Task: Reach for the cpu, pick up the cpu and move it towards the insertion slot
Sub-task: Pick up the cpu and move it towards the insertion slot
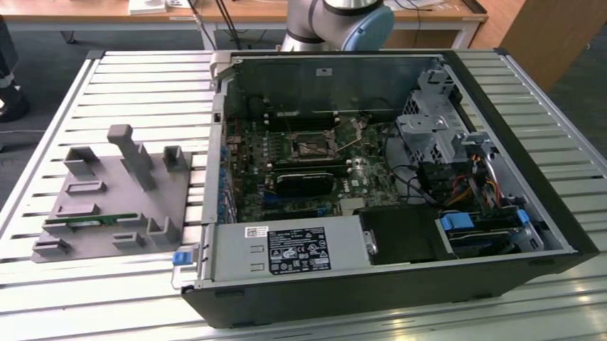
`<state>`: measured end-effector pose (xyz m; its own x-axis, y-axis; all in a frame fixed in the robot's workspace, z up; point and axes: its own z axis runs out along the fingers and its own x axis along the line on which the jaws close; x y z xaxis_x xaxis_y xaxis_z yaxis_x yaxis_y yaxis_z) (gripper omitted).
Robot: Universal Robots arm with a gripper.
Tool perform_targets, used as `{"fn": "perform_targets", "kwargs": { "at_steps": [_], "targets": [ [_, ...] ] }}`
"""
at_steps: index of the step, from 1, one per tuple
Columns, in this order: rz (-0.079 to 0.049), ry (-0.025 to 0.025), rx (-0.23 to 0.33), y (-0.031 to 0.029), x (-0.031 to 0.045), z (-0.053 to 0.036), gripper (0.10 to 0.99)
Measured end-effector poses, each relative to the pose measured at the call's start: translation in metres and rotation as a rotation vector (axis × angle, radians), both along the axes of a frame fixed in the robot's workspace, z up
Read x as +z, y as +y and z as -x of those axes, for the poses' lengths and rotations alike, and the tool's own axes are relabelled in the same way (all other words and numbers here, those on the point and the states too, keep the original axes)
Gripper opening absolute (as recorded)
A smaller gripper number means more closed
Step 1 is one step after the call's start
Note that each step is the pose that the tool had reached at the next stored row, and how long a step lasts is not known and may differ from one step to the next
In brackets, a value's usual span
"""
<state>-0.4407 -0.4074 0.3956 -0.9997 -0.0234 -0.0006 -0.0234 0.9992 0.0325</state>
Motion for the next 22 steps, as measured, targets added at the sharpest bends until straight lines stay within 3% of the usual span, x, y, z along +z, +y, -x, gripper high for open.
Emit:
{"fn": "perform_targets", "kwargs": {
  "at_steps": [3,6,14,22],
  "targets": [
    [0.0,0.0001,0.0,0.0001,0.0089,0.0,0.541],
    [0.0,0.0001,0.0,0.0001,0.0089,-0.002,0.541],
    [0.0,0.0,0.0,0.0001,0.0089,-0.0181,0.541],
    [0.0,-0.0001,0.0,0.0001,0.0088,-0.0392,0.541]
  ]
}}
